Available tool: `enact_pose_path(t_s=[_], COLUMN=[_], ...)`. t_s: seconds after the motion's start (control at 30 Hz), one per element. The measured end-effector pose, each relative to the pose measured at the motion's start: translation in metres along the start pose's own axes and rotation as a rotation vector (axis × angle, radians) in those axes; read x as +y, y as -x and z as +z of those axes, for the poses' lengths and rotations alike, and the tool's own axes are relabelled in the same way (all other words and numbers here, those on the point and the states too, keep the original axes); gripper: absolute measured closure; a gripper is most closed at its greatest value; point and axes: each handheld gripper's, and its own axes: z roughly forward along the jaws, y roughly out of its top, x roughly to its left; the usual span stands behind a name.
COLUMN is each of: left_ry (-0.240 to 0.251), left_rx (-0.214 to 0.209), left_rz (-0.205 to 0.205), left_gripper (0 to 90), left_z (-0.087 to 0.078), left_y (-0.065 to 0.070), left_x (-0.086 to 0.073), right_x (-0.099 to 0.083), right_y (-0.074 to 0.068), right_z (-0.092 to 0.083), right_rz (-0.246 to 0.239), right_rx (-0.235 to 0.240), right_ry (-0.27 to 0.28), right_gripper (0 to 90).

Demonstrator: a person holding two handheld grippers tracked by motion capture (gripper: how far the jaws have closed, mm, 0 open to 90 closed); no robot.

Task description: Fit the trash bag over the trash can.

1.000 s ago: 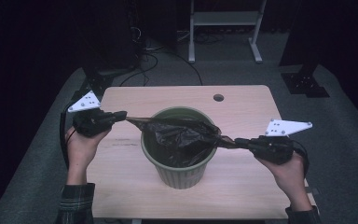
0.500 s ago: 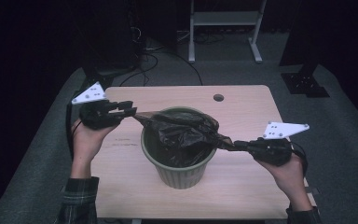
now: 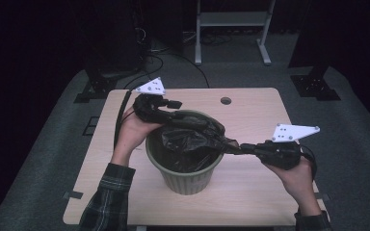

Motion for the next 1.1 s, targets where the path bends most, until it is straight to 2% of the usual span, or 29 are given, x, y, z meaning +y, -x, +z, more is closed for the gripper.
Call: enact_pose_path(t_s=[0.17, 0.27, 0.3, 0.37, 0.4, 0.43, 0.5, 0.57, 0.77, 0.9, 1.0, 1.07, 1.1], left_ry=[-0.064, -0.116, -0.14, -0.183, -0.186, -0.176, -0.161, -0.104, -0.042, -0.012, -0.005, 0.001, 0.0], left_rx=[-0.014, -0.012, -0.013, 0.017, 0.021, 0.016, 0.033, 0.041, 0.124, 0.153, 0.165, 0.168, 0.167], left_rz=[0.002, 0.021, 0.039, 0.066, 0.072, 0.056, 0.049, 0.011, -0.042, -0.083, -0.09, -0.091, -0.091], left_gripper=[55.9, 61.7, 69.3, 82.0, 89.9, 90.0, 90.0, 90.0, 90.0, 90.0, 90.0, 90.0, 90.0], left_z=[0.015, 0.019, 0.019, 0.018, 0.017, 0.015, 0.01, 0.0, -0.039, -0.062, -0.068, -0.069, -0.07], left_y=[0.001, 0.003, 0.004, 0.006, 0.007, 0.006, 0.006, 0.003, -0.004, -0.007, -0.006, -0.006, -0.006], left_x=[-0.004, -0.006, -0.006, -0.006, -0.006, -0.007, -0.009, -0.012, -0.027, -0.042, -0.05, -0.053, -0.054], right_x=[0.001, 0.002, 0.002, 0.003, 0.004, 0.004, 0.005, 0.005, -0.002, -0.012, -0.022, -0.024, -0.023], right_y=[0.0, 0.001, 0.001, 0.001, 0.001, 0.001, 0.001, 0.002, 0.004, 0.007, 0.008, 0.008, 0.008], right_z=[-0.002, -0.002, -0.003, -0.003, -0.004, -0.005, -0.006, -0.008, -0.016, -0.02, -0.016, -0.015, -0.018], right_rz=[0.001, -0.003, -0.001, -0.003, -0.002, -0.002, -0.001, 0.0, 0.009, 0.025, 0.037, 0.037, 0.044], right_rx=[-0.002, -0.004, -0.003, -0.005, -0.006, -0.006, -0.006, -0.009, -0.028, -0.044, -0.043, -0.043, -0.05], right_ry=[0.011, 0.017, 0.017, 0.025, 0.027, 0.031, 0.039, 0.041, 0.027, -0.008, -0.068, -0.074, -0.045], right_gripper=[90.0, 90.0, 90.0, 90.0, 90.0, 90.0, 90.0, 90.0, 90.0, 90.0, 90.0, 89.8, 77.1])
